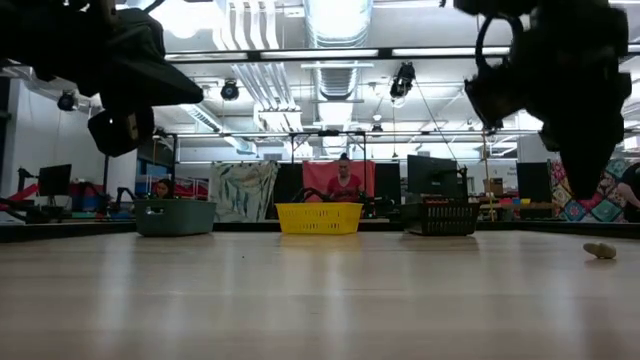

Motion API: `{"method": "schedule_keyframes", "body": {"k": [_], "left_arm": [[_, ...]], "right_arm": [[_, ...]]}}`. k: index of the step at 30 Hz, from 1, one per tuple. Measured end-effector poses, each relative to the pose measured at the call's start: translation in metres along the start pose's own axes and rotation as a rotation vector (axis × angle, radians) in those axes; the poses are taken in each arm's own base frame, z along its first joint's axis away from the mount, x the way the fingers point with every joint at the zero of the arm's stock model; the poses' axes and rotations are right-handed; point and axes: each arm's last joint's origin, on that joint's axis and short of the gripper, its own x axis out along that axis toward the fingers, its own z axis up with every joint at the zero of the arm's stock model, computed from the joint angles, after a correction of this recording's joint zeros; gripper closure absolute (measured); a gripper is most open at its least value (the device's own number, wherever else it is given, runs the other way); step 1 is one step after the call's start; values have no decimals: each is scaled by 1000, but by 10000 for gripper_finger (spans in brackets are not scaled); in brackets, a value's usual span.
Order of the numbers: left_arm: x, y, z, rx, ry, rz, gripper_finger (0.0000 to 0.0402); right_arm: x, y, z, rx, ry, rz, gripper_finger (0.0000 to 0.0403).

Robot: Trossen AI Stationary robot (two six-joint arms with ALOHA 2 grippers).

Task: Sort Halloween decoration
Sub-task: Put the gray skull toy into the blue bin

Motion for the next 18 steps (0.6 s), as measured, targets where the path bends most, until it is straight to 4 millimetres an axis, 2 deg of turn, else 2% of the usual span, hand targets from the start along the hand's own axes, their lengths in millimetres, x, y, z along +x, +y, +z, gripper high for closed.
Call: {"method": "schedule_keyframes", "body": {"k": [7,14,18], "left_arm": [[1,1,1,-6,-3,6,402],[1,1,0,-4,-2,12,402],[1,1,0,-5,-3,11,402]], "right_arm": [[19,-6,2,-12,0,-98,294],[48,-7,7,-13,57,-169,294],[55,-6,9,-8,73,-188,304]]}}
